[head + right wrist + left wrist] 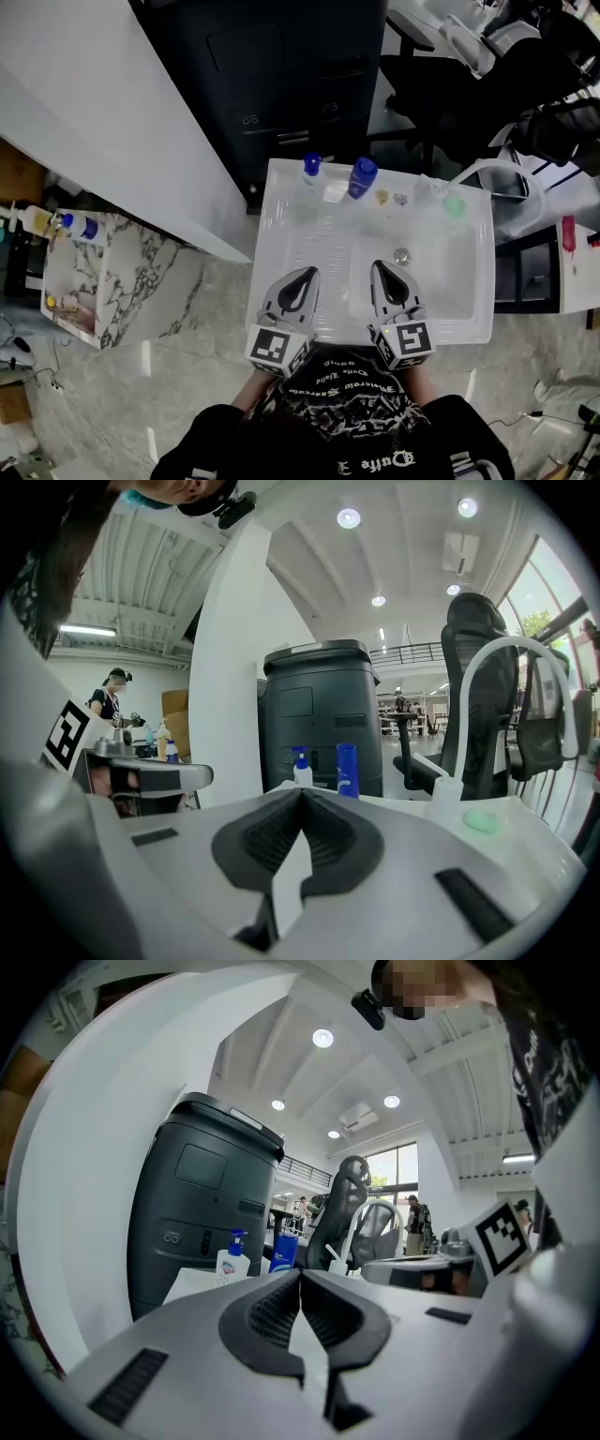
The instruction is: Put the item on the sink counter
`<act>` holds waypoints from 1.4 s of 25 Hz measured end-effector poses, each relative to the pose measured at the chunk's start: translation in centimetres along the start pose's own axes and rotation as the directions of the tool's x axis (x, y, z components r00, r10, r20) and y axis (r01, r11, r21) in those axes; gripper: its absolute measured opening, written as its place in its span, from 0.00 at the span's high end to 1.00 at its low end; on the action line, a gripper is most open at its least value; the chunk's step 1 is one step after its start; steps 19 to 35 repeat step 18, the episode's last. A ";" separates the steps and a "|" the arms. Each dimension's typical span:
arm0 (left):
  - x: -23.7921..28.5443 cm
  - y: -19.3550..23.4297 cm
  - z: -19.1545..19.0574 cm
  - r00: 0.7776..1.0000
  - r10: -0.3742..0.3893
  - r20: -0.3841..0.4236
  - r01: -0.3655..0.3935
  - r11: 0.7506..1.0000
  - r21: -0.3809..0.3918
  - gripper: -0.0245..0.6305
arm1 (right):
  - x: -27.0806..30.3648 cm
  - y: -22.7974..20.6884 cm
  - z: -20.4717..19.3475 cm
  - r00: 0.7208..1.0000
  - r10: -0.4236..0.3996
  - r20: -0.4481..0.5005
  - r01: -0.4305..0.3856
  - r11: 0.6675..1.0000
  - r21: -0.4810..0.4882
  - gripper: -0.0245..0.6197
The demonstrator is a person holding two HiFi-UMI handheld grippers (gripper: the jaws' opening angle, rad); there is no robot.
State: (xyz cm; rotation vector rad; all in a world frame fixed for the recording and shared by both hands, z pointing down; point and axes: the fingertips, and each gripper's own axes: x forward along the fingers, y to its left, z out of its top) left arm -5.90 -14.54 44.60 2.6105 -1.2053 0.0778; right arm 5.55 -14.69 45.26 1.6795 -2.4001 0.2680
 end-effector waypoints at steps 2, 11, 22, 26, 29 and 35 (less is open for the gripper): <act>0.0 0.0 -0.1 1.000 0.001 -0.001 -0.001 1.000 0.002 0.95 | 0.2 0.2 -0.2 1.000 0.011 -0.007 -0.011 1.000 -0.007 0.96; 0.1 0.5 -0.3 1.000 0.019 0.003 -0.019 1.000 0.011 0.95 | 1.3 0.6 -0.3 0.999 0.034 -0.012 -0.034 0.999 -0.042 0.96; 0.5 1.1 -0.1 0.999 0.039 -0.010 -0.039 0.999 0.006 0.95 | 1.9 0.2 -0.3 0.999 0.033 -0.013 -0.034 0.999 -0.041 0.96; 0.5 1.1 -0.1 0.999 0.039 -0.010 -0.039 0.999 0.006 0.95 | 1.9 0.2 -0.3 0.999 0.033 -0.013 -0.034 0.999 -0.041 0.96; 0.5 1.1 -0.1 0.999 0.039 -0.010 -0.039 0.999 0.006 0.95 | 1.9 0.2 -0.3 0.999 0.033 -0.013 -0.034 0.999 -0.041 0.96; 0.5 1.1 -0.1 0.999 0.039 -0.010 -0.039 0.999 0.006 0.95 | 1.9 0.2 -0.3 0.999 0.033 -0.013 -0.034 0.999 -0.041 0.96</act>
